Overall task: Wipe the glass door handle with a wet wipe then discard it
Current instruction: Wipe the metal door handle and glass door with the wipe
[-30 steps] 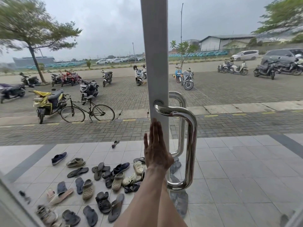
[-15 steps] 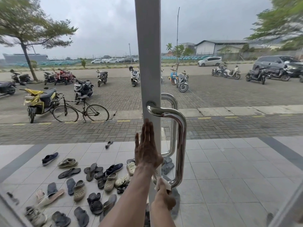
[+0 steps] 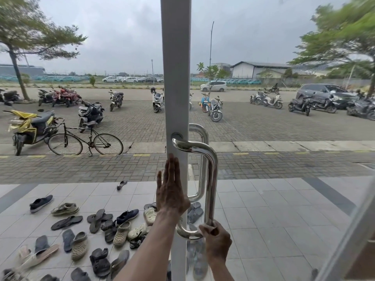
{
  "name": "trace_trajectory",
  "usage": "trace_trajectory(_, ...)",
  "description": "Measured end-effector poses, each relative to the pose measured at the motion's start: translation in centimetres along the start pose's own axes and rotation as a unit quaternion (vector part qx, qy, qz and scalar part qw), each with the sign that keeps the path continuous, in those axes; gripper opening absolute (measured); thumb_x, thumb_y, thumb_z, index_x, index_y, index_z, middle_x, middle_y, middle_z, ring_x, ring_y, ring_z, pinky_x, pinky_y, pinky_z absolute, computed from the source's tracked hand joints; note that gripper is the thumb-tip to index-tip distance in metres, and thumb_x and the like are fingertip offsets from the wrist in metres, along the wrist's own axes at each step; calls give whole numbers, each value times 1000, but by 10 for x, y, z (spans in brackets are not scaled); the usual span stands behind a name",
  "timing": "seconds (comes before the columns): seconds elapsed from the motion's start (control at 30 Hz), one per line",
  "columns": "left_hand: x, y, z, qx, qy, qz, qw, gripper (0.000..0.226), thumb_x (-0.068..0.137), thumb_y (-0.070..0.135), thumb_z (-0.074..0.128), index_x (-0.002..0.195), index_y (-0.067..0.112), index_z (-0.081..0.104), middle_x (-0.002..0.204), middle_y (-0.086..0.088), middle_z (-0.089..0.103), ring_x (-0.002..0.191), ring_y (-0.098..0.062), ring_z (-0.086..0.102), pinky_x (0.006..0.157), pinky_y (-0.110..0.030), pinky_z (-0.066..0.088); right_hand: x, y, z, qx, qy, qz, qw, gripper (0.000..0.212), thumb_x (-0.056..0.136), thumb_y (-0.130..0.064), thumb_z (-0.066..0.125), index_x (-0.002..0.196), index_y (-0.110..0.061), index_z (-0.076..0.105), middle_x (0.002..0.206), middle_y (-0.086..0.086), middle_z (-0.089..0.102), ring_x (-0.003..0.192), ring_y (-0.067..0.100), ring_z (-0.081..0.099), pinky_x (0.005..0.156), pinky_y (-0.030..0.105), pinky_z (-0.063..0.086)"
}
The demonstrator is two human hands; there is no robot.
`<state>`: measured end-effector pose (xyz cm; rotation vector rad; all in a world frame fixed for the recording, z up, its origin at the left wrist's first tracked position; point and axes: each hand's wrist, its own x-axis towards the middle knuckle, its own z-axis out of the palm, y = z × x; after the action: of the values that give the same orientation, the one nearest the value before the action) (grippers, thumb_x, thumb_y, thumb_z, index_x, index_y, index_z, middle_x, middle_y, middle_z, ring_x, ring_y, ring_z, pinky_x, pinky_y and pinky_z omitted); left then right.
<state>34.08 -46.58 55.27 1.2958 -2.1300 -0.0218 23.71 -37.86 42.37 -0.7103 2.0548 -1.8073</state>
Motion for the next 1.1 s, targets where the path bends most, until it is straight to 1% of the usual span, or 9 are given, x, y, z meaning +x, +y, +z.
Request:
trace_trajectory(0.13,1,2,-1,-5,-1,-2,1000,128,67,10,65,156,15,-27,163,1,-37,154,-14,-22,126,-37,-9,1,-16,-8,-29,-16,-59,998,25,64,-14,91,73,-28,72,59,-17,69,60,-5,66,54,8,47)
trace_trajectory(0.3,2,0,0,9,-9,-5,1000,128,69,18,65,155,15,-30,162,0,-38,154,-15,-23,124,-36,-14,2,-38,-13,-27,-9,-104,994,33,64,-19,92,73,-37,66,54,-22,62,53,-9,58,52,7,43)
trace_trajectory(0.4,2,0,0,3,-13,-2,1000,129,67,18,66,154,16,-30,162,1,-39,154,-15,-22,125,-37,-11,3,-50,-13,-28,8,-112,993,26,67,-23,90,74,-34,68,56,-19,66,55,-7,60,52,9,43)
trace_trajectory(0.57,1,-1,-3,-2,-15,6,1000,131,66,19,66,154,15,-31,161,0,-40,153,-15,-24,126,-37,-9,6,-66,-14,-36,13,-141,989,21,71,-22,88,86,-23,75,64,-13,71,60,-5,64,54,1,41)
trace_trajectory(0.77,1,2,-4,-8,-20,2,1000,127,70,17,63,152,15,-34,159,0,-44,152,-15,-28,128,-39,-6,10,-82,-17,-80,23,-178,981,19,77,-27,83,93,-23,75,68,-5,74,62,12,69,53,14,44)
trace_trajectory(0.8,1,2,-4,-8,-20,1,1000,126,71,16,62,152,15,-34,159,0,-44,152,-15,-28,128,-39,-6,10,-86,-17,-80,27,-188,978,18,77,-27,83,93,-23,75,68,-4,74,63,14,70,52,11,41)
trace_trajectory(0.83,1,2,-4,-6,-20,0,1000,126,71,16,62,152,15,-34,158,0,-44,152,-15,-28,128,-38,-6,10,-90,-18,-80,31,-200,976,18,77,-26,83,93,-22,75,68,-4,74,62,14,71,51,4,37)
trace_trajectory(0.9,1,3,-5,-4,-20,-1,1000,126,72,18,63,152,15,-34,158,0,-44,152,-15,-28,127,-37,-8,11,-101,-19,-79,36,-222,971,18,77,-26,83,93,-20,76,68,-5,75,58,10,69,46,1,35)
trace_trajectory(1.1,0,5,-7,-5,-31,-9,999,127,72,19,63,151,15,-37,157,0,-46,152,-16,-29,129,-39,-3,22,-131,-23,-45,35,-265,962,28,82,-36,78,100,-15,75,74,-6,76,65,4,70,57,10,48)
